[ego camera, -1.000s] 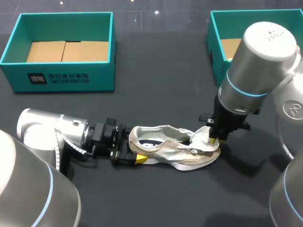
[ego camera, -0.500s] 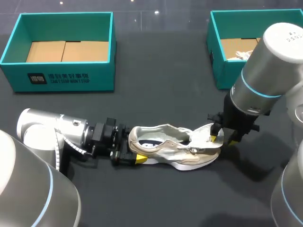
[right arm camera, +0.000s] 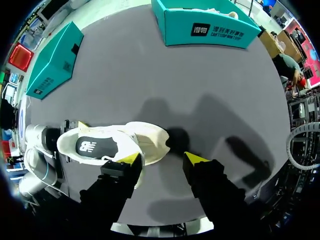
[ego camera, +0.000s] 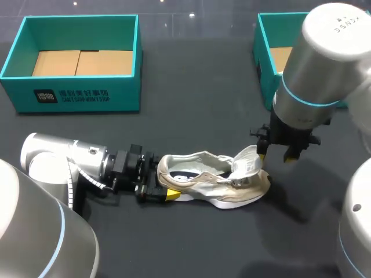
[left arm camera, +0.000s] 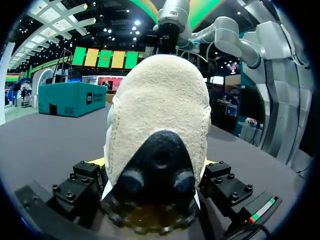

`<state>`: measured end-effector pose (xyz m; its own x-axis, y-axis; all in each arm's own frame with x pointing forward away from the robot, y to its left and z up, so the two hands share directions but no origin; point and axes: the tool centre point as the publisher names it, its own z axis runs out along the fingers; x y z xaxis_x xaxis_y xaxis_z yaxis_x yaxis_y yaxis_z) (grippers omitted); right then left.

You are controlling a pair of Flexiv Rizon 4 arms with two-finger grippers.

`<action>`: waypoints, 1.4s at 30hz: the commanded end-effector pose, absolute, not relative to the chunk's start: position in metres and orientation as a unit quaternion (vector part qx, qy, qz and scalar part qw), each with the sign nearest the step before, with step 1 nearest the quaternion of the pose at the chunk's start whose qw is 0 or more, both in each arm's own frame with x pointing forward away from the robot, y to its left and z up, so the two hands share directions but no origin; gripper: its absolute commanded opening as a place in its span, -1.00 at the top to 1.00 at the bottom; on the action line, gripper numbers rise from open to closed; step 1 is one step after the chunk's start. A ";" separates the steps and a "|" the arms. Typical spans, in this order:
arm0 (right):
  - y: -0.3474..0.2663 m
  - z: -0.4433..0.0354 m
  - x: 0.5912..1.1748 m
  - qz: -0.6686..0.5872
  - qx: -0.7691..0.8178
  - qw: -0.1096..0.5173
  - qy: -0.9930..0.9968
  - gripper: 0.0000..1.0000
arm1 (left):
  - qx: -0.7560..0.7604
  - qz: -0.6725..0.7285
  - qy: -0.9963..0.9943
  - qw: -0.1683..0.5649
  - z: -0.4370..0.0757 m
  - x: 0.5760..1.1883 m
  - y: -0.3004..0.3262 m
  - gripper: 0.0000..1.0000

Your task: Take the shoe out of the shoebox, open the shoe tongue, remove and reinsert the insole, then place the shoe into the shoebox

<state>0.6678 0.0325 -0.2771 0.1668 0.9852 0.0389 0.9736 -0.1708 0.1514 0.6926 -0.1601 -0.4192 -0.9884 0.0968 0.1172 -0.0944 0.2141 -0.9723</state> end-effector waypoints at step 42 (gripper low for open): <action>0.167 -0.187 0.696 0.012 0.483 0.120 0.867 0.07 | -0.001 0.626 -0.776 0.077 -0.420 0.693 -0.158 1.00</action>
<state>0.6943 0.1562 -0.1848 -0.5019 0.8491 -0.1649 0.8360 0.5251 0.1594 0.6925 -0.1601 -0.4192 -0.9884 0.0969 0.1173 -0.0944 0.2140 -0.9723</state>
